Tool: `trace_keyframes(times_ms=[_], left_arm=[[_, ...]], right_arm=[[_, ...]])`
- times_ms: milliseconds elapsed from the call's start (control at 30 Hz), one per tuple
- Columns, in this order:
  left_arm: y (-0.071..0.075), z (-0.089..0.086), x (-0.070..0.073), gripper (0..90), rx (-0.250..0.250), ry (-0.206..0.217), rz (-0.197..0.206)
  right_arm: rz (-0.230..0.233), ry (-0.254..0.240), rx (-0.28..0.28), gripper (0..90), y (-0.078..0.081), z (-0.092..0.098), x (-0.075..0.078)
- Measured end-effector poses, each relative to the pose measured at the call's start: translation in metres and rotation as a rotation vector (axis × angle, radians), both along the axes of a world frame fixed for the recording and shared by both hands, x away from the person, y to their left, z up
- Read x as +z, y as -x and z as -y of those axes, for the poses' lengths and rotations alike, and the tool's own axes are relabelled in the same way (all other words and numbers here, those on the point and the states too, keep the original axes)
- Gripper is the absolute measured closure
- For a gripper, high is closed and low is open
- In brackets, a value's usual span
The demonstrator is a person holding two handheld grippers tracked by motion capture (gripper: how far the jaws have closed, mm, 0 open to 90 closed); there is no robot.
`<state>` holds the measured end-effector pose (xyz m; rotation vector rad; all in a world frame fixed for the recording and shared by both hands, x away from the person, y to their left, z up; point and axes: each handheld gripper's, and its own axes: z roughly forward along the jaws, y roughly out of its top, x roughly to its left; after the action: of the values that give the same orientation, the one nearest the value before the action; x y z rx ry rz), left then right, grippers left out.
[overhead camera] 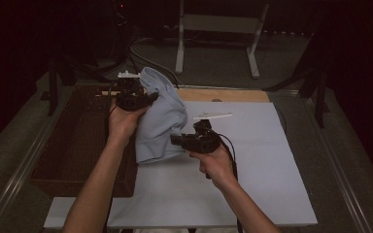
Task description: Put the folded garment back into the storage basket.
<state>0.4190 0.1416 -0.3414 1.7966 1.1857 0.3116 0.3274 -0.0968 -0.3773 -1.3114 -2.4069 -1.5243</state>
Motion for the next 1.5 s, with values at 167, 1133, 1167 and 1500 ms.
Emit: trace_keyframes(times_ms=[167, 1133, 1167, 1500], left_arm=[[0.001, -0.007, 0.002, 80.6, 0.012, 0.001, 0.000], [0.003, -0.040, 0.007, 80.6, 0.053, 0.001, 0.008], [0.003, -0.041, 0.007, 80.6, 0.055, 0.000, 0.010], [0.006, -0.054, 0.009, 80.6, 0.065, -0.003, 0.014]], right_arm=[[-0.001, -0.004, 0.008, 78.4, -0.003, -0.007, -0.001], [-0.006, -0.025, 0.027, 78.3, -0.010, -0.040, -0.001], [-0.008, -0.027, 0.027, 78.4, -0.010, -0.042, -0.001], [-0.004, -0.034, 0.039, 78.3, -0.008, -0.054, -0.001]])
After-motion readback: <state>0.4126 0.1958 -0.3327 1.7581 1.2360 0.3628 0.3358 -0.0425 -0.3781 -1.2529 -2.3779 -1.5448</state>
